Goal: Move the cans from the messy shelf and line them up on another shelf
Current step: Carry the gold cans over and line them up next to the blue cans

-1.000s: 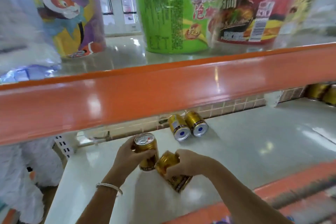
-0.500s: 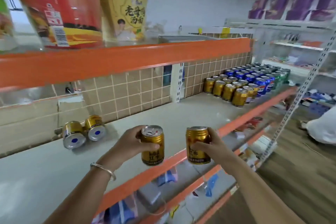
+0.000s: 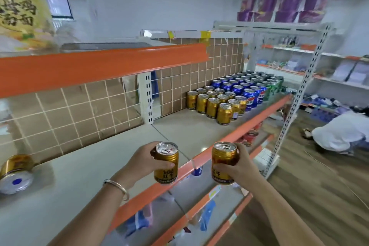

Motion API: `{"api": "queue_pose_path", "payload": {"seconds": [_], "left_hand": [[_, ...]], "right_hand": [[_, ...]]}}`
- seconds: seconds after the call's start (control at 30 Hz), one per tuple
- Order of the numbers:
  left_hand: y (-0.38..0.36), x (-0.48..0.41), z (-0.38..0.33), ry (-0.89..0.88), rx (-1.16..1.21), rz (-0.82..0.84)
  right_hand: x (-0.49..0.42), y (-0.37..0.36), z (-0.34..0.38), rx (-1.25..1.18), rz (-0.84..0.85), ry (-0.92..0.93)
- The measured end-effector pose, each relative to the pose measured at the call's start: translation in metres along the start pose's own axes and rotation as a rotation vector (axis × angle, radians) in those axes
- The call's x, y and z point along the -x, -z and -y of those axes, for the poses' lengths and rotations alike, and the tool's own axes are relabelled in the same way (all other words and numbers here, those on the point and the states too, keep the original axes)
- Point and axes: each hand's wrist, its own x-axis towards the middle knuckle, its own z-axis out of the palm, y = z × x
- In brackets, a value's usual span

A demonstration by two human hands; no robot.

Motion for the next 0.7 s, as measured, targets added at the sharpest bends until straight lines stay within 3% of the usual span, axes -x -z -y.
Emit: {"api": "queue_pose_path", "payload": {"seconds": [0.37,0.7], "left_hand": [[-0.023,-0.144,-0.002,0.040,-0.014,-0.077],[-0.035,-0.202,-0.001,0.112,-0.015,-0.135]], "right_hand": [[-0.161,0.011,0.003,0.009,0.100,0.090],[-0.256,-0.008,0.006,0.179,0.168,0.157]]}}
